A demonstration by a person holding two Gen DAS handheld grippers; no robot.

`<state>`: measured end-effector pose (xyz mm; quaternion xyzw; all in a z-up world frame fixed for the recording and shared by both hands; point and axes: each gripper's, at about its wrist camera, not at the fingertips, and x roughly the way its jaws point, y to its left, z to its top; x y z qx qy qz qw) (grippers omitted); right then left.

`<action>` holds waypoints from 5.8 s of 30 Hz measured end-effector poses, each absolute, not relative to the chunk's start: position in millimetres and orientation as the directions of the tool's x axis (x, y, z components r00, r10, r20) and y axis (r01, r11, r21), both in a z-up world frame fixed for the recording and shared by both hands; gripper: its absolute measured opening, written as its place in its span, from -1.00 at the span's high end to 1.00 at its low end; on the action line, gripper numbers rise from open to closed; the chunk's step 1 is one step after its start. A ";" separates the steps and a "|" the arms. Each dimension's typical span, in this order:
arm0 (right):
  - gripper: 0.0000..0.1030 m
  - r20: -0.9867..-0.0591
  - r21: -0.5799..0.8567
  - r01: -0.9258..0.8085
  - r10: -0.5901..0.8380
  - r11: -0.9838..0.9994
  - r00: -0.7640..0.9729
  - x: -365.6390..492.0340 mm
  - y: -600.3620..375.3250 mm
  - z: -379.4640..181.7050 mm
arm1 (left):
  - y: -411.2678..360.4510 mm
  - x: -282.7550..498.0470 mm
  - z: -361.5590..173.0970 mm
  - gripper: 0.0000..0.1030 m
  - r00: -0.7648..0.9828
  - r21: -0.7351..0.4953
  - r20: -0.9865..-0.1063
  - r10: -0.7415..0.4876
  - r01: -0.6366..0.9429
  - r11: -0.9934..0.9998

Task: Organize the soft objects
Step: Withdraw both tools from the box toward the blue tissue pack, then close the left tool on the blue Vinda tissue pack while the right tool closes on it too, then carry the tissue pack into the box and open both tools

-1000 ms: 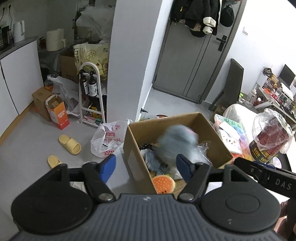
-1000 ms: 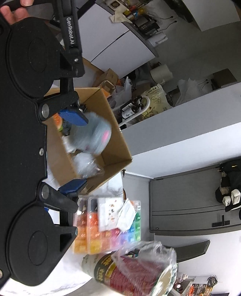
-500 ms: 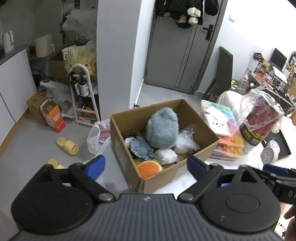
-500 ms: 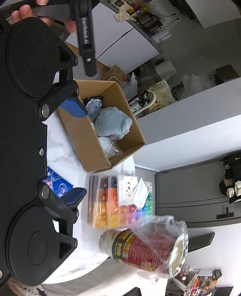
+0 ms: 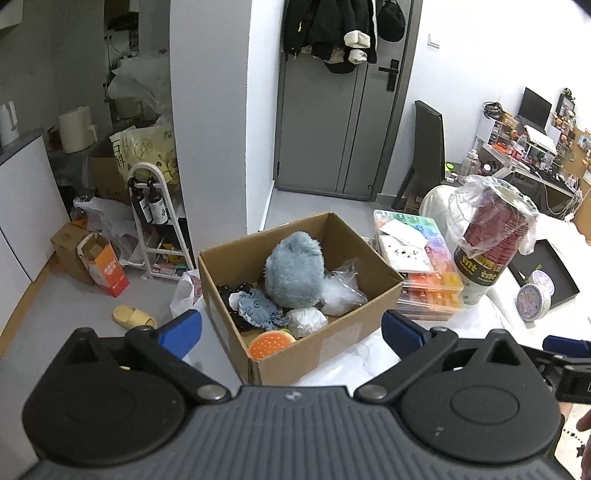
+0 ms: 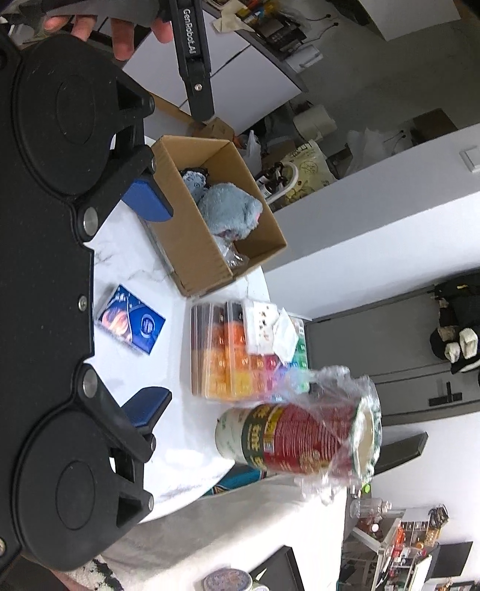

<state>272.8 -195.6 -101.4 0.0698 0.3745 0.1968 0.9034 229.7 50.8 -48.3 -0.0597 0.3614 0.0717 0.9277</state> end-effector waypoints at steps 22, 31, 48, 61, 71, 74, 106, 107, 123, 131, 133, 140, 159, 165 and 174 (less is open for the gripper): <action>-0.96 -0.588 0.344 -0.280 0.438 0.896 0.680 256.9 -259.9 -109.8 | 0.7 212.2 -51.0 -0.99 0.723 -0.030 -0.689 0.052 -0.100 0.995; -0.97 -0.609 0.436 -0.233 0.475 0.869 0.635 254.4 -279.3 -142.5 | -18.8 208.1 -65.2 -0.99 0.723 -0.014 -0.689 0.050 -0.082 0.997; -0.95 -0.632 0.483 -0.186 0.488 0.856 0.603 253.1 -284.5 -181.5 | -49.2 231.1 -119.4 -0.95 0.695 0.012 -0.718 0.035 -0.038 0.999; -1.00 -0.643 0.528 -0.125 0.491 0.840 0.587 260.9 -296.5 -206.7 | -67.0 255.5 -163.9 -0.94 0.657 0.013 -0.754 0.025 -0.024 1.000; -1.00 -0.690 0.516 -0.071 0.463 0.854 0.556 269.8 -296.2 -225.7 | -83.6 269.5 -188.4 -0.94 0.621 0.014 -0.783 0.012 -0.001 1.000; -1.00 -0.694 0.514 -0.067 0.461 0.855 0.553 270.7 -296.2 -229.0 | -85.3 273.3 -193.8 -0.94 0.621 0.022 -0.783 0.022 -0.009 1.000; -0.85 -0.698 0.513 -0.010 0.423 0.858 0.578 273.8 -293.3 -242.3 | -97.0 292.3 -217.4 -0.03 0.650 0.087 -0.760 0.023 0.066 0.994; -0.85 -0.697 0.515 -0.010 0.426 0.857 0.578 273.3 -293.2 -242.1 | -97.8 290.6 -216.6 -0.03 0.657 0.092 -0.753 0.023 0.071 0.993; -0.40 -0.610 0.663 -0.056 0.582 0.747 0.538 271.7 -278.9 -239.8 | -87.5 246.8 -194.3 -0.02 0.657 0.003 -0.750 -0.071 0.111 0.994; -0.06 -0.576 0.722 -0.070 0.654 0.688 0.491 273.9 -257.2 -235.7 | -81.2 218.7 -176.7 -0.02 0.669 -0.007 -0.735 -0.110 0.155 0.988; -0.02 -0.571 0.730 -0.070 0.662 0.680 0.485 275.4 -252.3 -232.8 | -79.7 213.1 -173.9 -0.02 0.667 -0.019 -0.735 -0.124 0.162 0.987; 0.24 -0.557 0.749 -0.092 0.700 0.656 0.447 275.3 -235.4 -225.6 | -68.4 204.2 -162.1 0.00 0.667 -0.079 -0.726 -0.170 0.164 0.983; 0.43 -0.544 0.689 -0.233 0.703 0.686 0.458 293.6 -172.2 -158.9 | -15.3 213.0 -115.3 0.02 0.754 -0.152 -0.637 -0.157 0.076 0.985; 0.43 -0.543 0.662 -0.282 0.704 0.694 0.458 304.4 -150.8 -139.7 | 3.0 220.5 -99.9 0.02 0.777 -0.170 -0.612 -0.150 0.056 0.984; 0.43 -0.540 0.629 -0.339 0.707 0.700 0.456 318.0 -115.1 -118.1 | 34.1 228.0 -84.6 0.02 0.806 -0.195 -0.576 -0.132 0.020 0.981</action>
